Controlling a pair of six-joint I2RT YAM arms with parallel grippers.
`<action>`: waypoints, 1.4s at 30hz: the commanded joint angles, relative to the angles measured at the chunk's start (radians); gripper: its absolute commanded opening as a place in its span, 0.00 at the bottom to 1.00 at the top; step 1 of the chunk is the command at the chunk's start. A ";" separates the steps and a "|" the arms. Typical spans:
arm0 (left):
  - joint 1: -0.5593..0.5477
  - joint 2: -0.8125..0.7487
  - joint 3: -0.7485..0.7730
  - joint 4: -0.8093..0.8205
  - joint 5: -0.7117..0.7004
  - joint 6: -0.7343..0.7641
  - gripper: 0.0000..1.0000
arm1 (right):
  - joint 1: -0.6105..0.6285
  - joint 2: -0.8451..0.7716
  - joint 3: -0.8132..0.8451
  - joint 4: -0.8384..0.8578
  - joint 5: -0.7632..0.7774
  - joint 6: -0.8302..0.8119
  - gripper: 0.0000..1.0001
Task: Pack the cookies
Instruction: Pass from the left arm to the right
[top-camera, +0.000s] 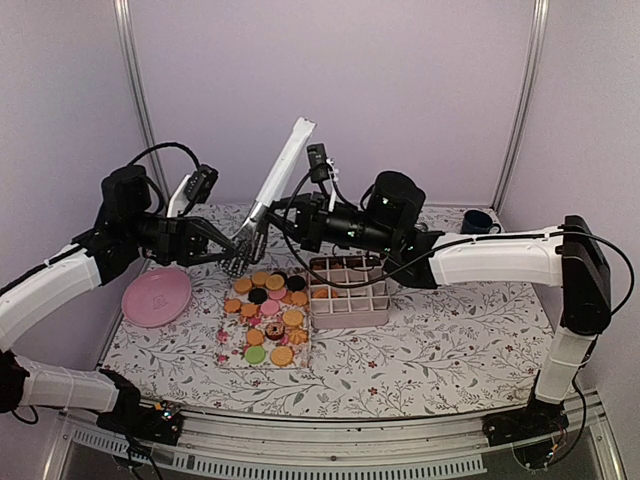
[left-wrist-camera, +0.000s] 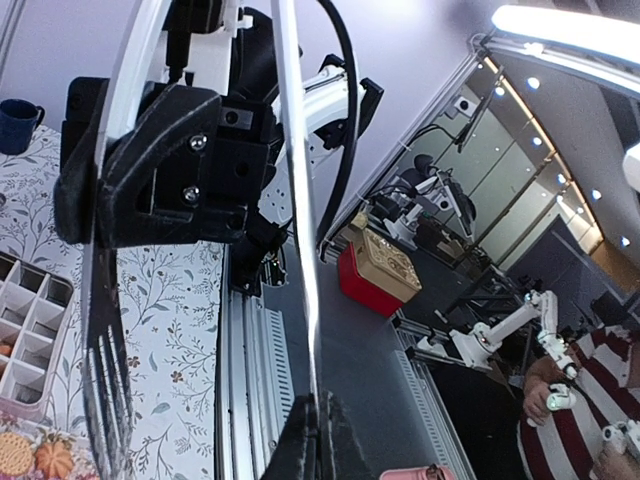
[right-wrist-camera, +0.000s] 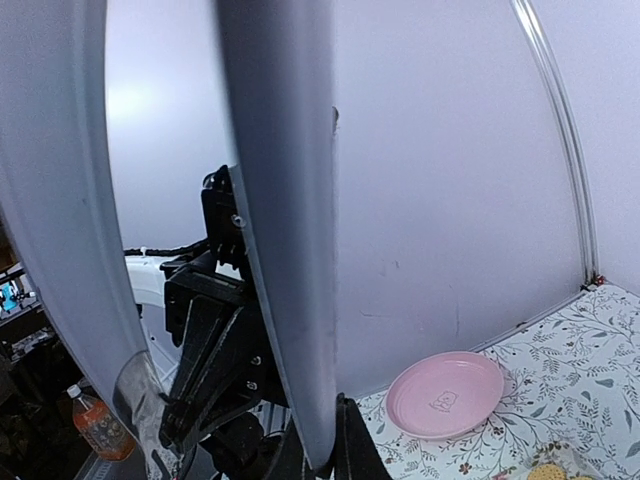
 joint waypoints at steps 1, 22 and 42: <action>0.017 -0.015 0.074 0.000 0.098 0.077 0.00 | -0.065 -0.003 -0.071 0.000 0.079 -0.004 0.00; -0.002 0.048 0.353 -0.805 -0.123 0.802 0.00 | -0.101 -0.039 -0.152 -0.084 0.175 -0.049 0.15; -0.015 0.044 0.193 -0.739 -0.166 0.787 0.00 | -0.098 -0.165 -0.145 0.003 -0.241 -0.094 0.99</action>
